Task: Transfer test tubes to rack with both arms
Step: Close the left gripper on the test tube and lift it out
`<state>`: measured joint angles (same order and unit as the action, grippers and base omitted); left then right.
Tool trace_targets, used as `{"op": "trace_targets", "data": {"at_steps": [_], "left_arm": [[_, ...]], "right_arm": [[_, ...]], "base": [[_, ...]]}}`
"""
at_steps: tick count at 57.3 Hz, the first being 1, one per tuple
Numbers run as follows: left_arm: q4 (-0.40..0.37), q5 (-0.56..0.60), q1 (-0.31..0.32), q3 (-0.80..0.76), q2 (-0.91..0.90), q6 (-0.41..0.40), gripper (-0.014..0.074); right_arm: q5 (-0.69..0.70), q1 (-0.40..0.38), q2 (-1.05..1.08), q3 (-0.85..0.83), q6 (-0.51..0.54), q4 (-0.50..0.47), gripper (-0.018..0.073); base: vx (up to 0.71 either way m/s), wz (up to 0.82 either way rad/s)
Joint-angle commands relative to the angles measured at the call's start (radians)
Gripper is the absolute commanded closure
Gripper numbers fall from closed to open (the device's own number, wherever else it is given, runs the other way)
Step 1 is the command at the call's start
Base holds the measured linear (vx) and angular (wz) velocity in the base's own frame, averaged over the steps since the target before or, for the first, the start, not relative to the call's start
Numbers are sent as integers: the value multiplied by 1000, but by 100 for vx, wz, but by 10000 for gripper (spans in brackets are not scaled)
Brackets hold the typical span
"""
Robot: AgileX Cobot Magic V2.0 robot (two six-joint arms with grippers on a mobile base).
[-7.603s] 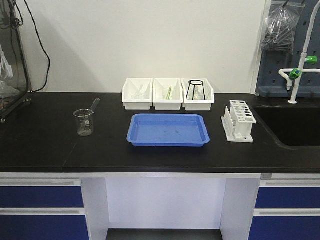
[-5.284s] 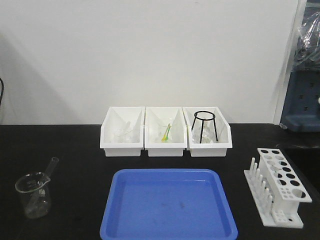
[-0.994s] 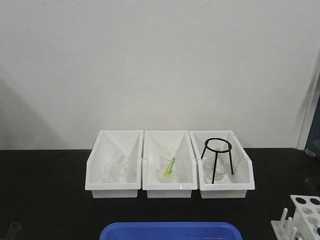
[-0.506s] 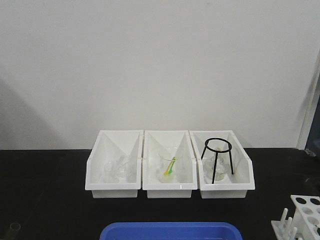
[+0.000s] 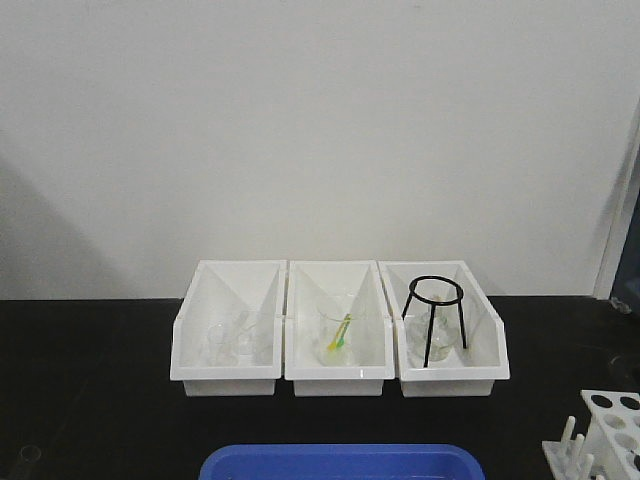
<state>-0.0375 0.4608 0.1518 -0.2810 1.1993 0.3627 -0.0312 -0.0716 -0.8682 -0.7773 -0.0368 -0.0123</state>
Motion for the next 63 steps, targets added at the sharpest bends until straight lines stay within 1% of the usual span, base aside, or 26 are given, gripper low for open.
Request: {"op": "trace_targets", "data": {"at_steps": [1, 9, 16, 22, 26, 30, 35, 43, 48, 49, 57, 63], "left_arm": [[-19, 144, 7, -49, 39, 2, 26], [-19, 170, 7, -70, 122, 2, 26], [-19, 258, 7, -70, 169, 2, 27], [-26, 272, 7, -69, 188, 2, 60], [-38, 273, 7, -69, 192, 2, 108], [-36, 282, 7, -69, 193, 3, 181], [-35, 286, 7, -69, 193, 8, 301], [-35, 285, 7, -69, 193, 43, 503], [-35, 285, 7, -69, 193, 48, 608], [-35, 285, 7, -69, 193, 48, 621], [-35, 288, 7, -69, 193, 48, 618], [-35, 313, 7, -69, 180, 47, 619]], "right_arm": [[91, 0, 7, -34, 9, 6, 92], [92, 0, 7, -34, 10, 6, 92], [92, 0, 7, -34, 31, 6, 92], [92, 0, 7, -34, 31, 6, 92], [92, 0, 7, -34, 31, 6, 92], [92, 0, 7, -34, 31, 6, 92], [92, 0, 7, -34, 31, 6, 92], [92, 0, 7, -34, 31, 6, 92], [90, 0, 7, -34, 37, 6, 92], [90, 0, 7, -34, 37, 6, 92], [84, 0, 7, -34, 37, 6, 92], [78, 0, 7, -34, 37, 6, 92]], "base": [[0, 0], [0, 0], [0, 0], [0, 0], [0, 0], [0, 0], [0, 0], [0, 0], [0, 0], [0, 0], [0, 0], [0, 0]]}}
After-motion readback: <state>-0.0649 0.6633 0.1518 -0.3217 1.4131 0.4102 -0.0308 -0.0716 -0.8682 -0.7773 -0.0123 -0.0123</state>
